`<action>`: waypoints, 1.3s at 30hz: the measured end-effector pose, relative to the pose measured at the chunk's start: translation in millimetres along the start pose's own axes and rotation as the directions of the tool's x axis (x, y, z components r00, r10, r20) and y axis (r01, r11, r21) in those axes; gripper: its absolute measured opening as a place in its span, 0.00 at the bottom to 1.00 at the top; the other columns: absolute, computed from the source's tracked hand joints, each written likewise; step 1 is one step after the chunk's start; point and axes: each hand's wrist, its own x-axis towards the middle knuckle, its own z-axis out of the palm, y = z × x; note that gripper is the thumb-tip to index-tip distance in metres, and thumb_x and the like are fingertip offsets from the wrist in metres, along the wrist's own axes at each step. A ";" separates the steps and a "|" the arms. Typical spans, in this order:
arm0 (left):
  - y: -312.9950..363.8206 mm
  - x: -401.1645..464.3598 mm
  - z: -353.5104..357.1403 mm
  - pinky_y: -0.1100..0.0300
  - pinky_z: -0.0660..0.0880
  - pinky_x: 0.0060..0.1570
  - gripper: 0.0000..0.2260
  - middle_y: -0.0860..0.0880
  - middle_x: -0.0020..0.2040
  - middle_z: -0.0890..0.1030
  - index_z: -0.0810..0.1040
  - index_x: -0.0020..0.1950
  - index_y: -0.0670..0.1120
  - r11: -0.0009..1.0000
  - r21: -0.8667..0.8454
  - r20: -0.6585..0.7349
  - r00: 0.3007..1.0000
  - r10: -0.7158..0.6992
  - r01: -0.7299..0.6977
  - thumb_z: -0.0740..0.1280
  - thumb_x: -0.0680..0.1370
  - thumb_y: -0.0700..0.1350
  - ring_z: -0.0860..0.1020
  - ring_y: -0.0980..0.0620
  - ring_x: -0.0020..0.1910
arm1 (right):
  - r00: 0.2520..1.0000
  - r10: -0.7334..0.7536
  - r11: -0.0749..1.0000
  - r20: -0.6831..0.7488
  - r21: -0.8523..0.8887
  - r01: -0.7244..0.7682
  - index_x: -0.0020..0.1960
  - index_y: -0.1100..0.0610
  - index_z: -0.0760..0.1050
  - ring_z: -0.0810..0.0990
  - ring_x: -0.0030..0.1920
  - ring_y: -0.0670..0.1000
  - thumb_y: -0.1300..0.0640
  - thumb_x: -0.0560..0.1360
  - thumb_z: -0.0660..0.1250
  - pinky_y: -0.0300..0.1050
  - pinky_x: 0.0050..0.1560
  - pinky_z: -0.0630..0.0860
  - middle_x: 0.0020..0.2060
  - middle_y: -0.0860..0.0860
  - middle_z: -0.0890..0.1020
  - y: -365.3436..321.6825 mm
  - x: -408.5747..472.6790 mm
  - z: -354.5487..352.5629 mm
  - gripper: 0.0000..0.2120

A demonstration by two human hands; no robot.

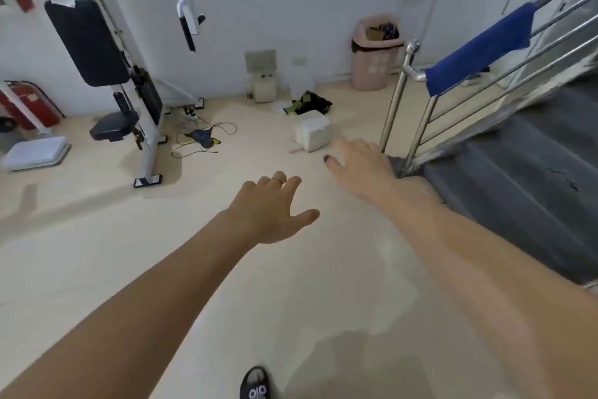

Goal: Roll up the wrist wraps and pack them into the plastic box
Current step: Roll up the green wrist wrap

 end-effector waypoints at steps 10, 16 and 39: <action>-102.8 148.4 27.5 0.47 0.65 0.69 0.34 0.44 0.81 0.60 0.57 0.81 0.50 1.000 0.003 0.161 0.987 0.018 -0.019 0.53 0.82 0.68 0.66 0.42 0.75 | 0.948 0.178 0.980 0.263 -0.132 -0.147 0.82 0.50 0.57 0.65 0.74 0.63 0.41 0.85 0.51 0.59 0.69 0.64 0.76 0.58 0.68 3.3 150.5 79.9 0.28; -160.5 248.7 14.6 0.47 0.67 0.68 0.33 0.45 0.81 0.60 0.56 0.81 0.50 1.000 -0.013 0.216 0.976 0.019 -0.017 0.53 0.82 0.67 0.65 0.43 0.75 | 0.926 0.243 0.968 0.288 -0.135 -0.212 0.80 0.51 0.59 0.65 0.72 0.62 0.42 0.85 0.51 0.59 0.67 0.64 0.74 0.58 0.69 0.9 253.1 90.5 0.26; -206.8 709.4 -60.3 0.49 0.70 0.64 0.30 0.46 0.79 0.63 0.57 0.81 0.51 1.000 -0.028 0.230 0.973 0.004 0.003 0.54 0.83 0.64 0.69 0.44 0.72 | 0.939 0.123 0.992 0.322 -0.049 -0.113 0.79 0.51 0.61 0.67 0.70 0.61 0.46 0.85 0.51 0.57 0.66 0.66 0.70 0.57 0.72 134.1 712.2 73.8 0.23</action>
